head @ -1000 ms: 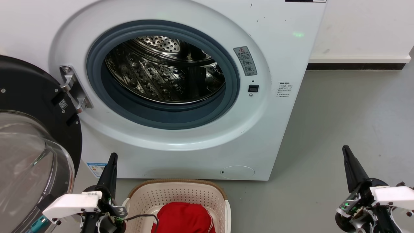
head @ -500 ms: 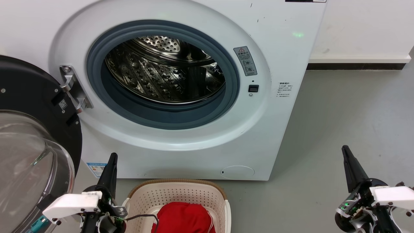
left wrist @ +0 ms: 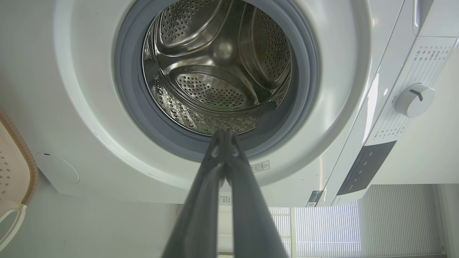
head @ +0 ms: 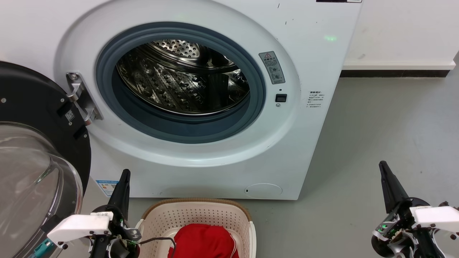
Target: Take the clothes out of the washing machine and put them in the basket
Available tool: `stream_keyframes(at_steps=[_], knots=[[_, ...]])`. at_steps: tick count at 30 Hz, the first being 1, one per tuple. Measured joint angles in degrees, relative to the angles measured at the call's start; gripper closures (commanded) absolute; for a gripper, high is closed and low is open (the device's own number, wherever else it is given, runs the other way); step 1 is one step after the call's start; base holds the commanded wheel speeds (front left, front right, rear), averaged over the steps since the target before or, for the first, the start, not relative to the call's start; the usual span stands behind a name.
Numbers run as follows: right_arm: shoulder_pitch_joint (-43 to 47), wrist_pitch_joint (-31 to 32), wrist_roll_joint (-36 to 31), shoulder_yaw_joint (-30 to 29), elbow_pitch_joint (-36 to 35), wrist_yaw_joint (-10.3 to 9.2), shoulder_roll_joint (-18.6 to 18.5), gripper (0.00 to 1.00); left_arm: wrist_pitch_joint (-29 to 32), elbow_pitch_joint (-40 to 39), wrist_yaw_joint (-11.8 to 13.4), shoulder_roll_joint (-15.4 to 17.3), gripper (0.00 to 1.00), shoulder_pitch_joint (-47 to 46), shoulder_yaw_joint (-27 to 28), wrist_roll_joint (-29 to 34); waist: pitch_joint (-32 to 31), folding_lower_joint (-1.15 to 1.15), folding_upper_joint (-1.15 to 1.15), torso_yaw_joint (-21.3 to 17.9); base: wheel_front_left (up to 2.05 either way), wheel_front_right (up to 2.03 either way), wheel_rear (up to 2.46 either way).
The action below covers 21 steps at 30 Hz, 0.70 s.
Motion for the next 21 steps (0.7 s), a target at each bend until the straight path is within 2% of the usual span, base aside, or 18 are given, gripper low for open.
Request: stream_keyframes(at_steps=[21], knots=[[-0.07, 0.26, -0.16, -0.26, 0.02, 0.0, 0.15, 1.0, 0.0, 0.0, 0.0, 0.0, 1.0, 0.0, 0.0, 0.0, 0.0, 0.0, 0.0, 0.0, 0.0, 0.0, 0.0]])
